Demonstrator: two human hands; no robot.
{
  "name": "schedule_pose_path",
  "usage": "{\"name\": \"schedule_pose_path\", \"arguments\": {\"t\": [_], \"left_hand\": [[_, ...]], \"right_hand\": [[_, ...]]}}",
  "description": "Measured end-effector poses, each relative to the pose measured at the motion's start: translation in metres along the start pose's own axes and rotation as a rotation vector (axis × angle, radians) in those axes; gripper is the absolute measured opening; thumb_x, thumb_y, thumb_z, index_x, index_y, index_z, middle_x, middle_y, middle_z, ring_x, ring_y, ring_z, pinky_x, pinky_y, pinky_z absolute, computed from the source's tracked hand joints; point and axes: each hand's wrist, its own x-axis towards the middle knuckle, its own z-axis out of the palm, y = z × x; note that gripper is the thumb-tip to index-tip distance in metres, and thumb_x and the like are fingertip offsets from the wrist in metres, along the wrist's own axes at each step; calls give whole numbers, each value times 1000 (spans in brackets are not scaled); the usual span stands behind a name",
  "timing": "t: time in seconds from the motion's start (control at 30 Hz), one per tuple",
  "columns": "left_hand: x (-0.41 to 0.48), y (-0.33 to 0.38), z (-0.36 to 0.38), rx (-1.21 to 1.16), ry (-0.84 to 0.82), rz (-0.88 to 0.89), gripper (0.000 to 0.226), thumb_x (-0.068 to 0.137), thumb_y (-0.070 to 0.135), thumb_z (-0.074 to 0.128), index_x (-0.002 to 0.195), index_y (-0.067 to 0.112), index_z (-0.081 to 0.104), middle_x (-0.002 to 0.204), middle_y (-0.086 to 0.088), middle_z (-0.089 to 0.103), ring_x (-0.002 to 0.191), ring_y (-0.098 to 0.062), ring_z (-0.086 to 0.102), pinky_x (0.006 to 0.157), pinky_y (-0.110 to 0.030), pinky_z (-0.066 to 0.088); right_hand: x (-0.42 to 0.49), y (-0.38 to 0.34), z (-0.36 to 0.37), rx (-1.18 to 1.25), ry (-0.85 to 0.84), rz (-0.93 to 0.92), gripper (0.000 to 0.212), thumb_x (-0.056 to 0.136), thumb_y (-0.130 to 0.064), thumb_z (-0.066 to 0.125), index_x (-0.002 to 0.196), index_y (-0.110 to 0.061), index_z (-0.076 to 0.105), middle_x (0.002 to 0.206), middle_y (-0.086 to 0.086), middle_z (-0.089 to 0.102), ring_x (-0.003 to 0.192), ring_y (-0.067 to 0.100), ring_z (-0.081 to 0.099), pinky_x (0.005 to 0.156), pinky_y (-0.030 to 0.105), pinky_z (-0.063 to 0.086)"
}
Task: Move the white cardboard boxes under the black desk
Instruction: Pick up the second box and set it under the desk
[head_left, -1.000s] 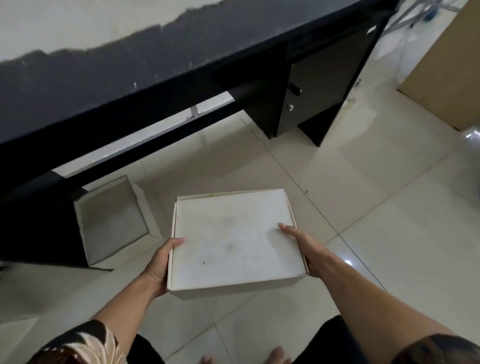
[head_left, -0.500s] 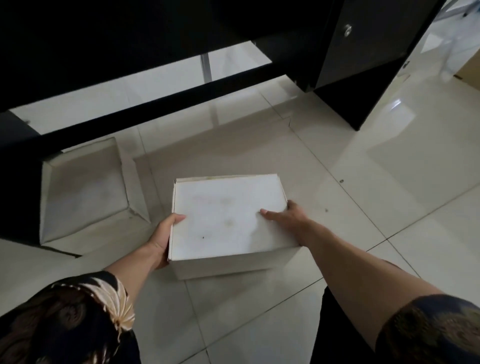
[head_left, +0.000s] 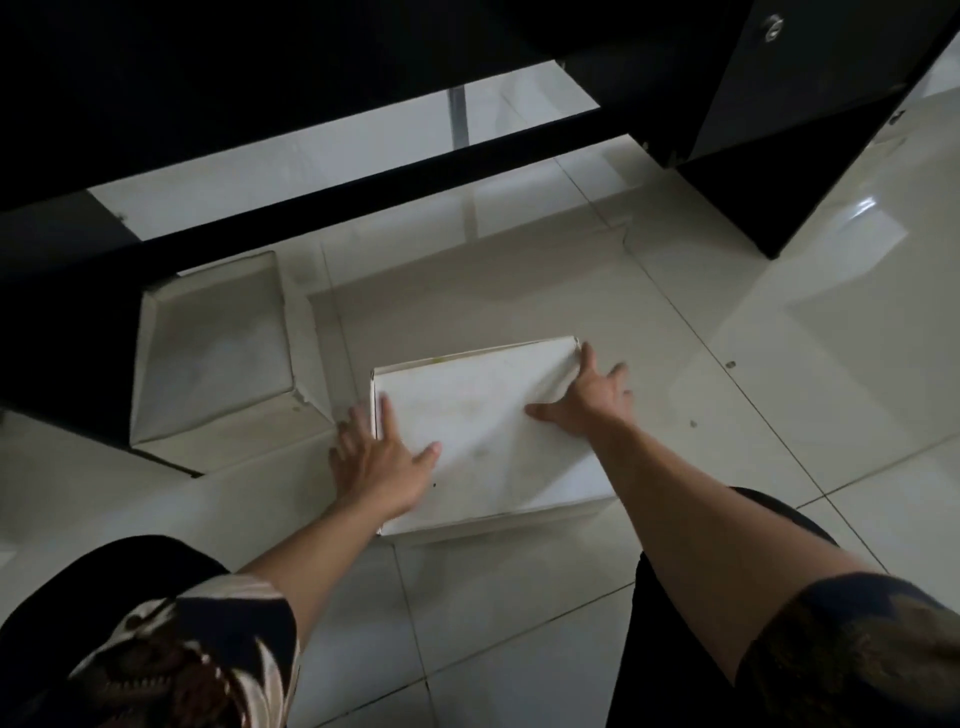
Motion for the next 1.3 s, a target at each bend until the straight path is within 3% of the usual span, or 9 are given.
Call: {"name": "schedule_pose_path", "arguments": {"t": [0.17,0.3,0.4,0.63,0.77,0.97,1.13,1.2,1.3], "left_hand": [[-34,21,15,243,-116,502,104,80,83,38,153,37,-20,155,-8,-42,144,-29,-36,120,-49,-13],[-50,13,38,426,-144,595,99,89,74,39,154,31,-23,154,-13,-43,143,-34,-37,119,-55,-11],[-48,5,46,472,-54,620,87,98,59,38,155,30,-21,156,-15,-38,145,-38,-31,118,-59,-8],[-42,1,48,590,10,627,80,103,48,34,153,28,-24,158,-17,-33,147,-43,-24,116,-61,-12],[-28,-8,31,696,36,649,80,102,45,39,153,33,-22,160,-17,-28,150,-43,-11,117,-61,-8],[7,-15,-20,827,89,486,85,96,10,38,154,44,-13,163,-23,-14,150,-45,-1,119,-61,2],[4,-3,-27,645,17,336,79,92,9,43,158,33,5,163,-20,-18,149,-47,-5,119,-63,4],[-9,8,-17,501,-67,334,77,96,19,44,157,36,-1,163,-15,-25,149,-45,-12,118,-64,1],[-24,21,2,390,-125,427,78,94,66,35,156,40,-5,162,-11,-27,148,-44,-18,117,-66,0]], "right_hand": [[-4,-38,21,-208,75,-232,125,72,-62,79,157,-43,-10,166,13,-21,153,44,-5,109,75,18],[2,-43,22,-200,5,-193,125,71,-64,79,156,-46,-10,166,10,-24,153,42,-12,107,80,11],[4,-43,20,-203,-32,-168,113,70,-67,78,156,-47,8,166,6,-24,153,42,-12,108,80,14],[3,-44,19,-210,-3,-155,96,63,-70,80,143,-47,32,162,7,1,146,42,13,104,72,32],[-4,-41,16,-218,28,-72,81,72,-66,76,141,-41,39,148,13,21,138,41,25,106,75,27],[-13,-28,16,-161,25,56,92,72,-71,72,144,-28,34,148,15,27,138,42,28,105,77,26],[-18,-14,24,-106,-100,11,98,82,-76,56,143,-3,31,142,17,50,133,37,49,106,43,42],[-20,-13,24,-126,-134,7,97,84,-79,48,143,-3,31,140,16,55,130,36,52,100,38,43],[-22,-15,25,-121,-202,15,104,78,-87,41,143,-7,35,141,16,55,124,38,56,98,43,51]]}}
